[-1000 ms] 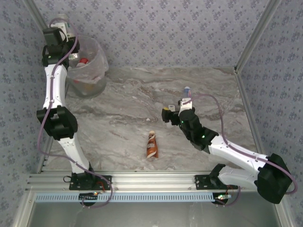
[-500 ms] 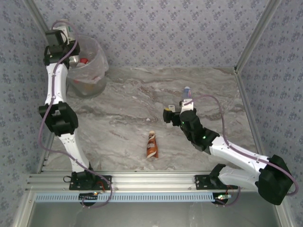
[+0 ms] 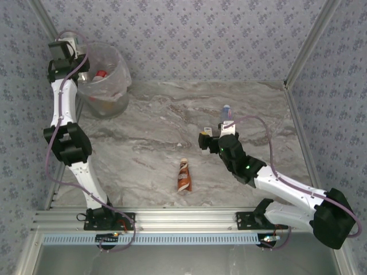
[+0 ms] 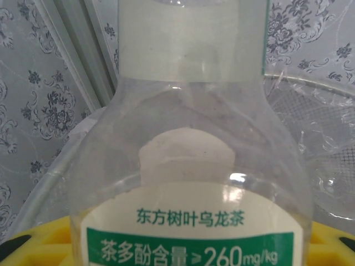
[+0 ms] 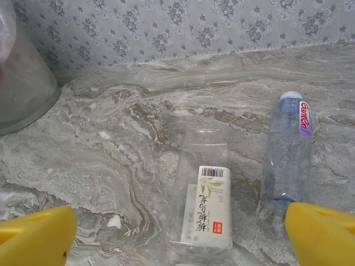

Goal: Put the plastic bottles in the bin

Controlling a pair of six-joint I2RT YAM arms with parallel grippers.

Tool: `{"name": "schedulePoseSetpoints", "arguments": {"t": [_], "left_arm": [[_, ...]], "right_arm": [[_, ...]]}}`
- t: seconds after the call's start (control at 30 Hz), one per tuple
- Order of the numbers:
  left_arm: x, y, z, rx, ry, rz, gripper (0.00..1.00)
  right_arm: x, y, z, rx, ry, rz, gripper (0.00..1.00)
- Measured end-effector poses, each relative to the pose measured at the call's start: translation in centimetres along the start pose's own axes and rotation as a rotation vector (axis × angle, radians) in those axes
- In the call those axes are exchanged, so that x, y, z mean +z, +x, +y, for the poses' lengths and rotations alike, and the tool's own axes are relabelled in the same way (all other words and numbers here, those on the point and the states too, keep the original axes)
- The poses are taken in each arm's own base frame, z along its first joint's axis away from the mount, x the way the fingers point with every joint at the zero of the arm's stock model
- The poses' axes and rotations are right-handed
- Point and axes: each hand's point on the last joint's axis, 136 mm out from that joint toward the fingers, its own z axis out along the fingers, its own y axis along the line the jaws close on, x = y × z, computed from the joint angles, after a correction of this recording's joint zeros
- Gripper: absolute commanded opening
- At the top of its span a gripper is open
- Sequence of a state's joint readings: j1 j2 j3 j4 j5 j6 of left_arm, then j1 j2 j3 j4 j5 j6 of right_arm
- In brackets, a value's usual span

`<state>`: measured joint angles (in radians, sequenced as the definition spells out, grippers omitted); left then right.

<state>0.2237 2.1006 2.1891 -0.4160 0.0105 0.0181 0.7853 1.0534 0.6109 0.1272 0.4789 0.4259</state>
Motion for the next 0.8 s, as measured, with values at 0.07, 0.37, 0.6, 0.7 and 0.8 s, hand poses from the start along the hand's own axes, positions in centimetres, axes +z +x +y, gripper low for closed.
{"name": "schedulePoseSetpoints", "arguments": {"t": [0.07,0.37,0.6,0.7,0.8], "left_arm": [[0.0,0.0,-0.1,-0.007,0.001,0.002,0.68],[-0.4,-0.8,-0.1,-0.076,0.003,-0.015,0.94],[-2.1,-2.5,-0.6,-0.144,0.034,-0.043,0.99],[-3.2,-3.6,-1.2,-0.187,0.072,-0.063,0.99],[-4.5,-4.6,-2.1,-0.224,0.114,-0.080,0.99]], "right_arm": [[0.0,0.0,0.0,0.003,0.001,0.000,0.99],[0.0,0.0,-0.1,0.003,0.004,0.000,0.99],[0.0,0.0,-0.2,0.004,0.006,-0.001,0.99],[0.1,0.1,-0.5,0.005,0.014,0.001,0.99],[0.3,0.1,-1.3,0.019,0.037,0.006,0.99]]}}
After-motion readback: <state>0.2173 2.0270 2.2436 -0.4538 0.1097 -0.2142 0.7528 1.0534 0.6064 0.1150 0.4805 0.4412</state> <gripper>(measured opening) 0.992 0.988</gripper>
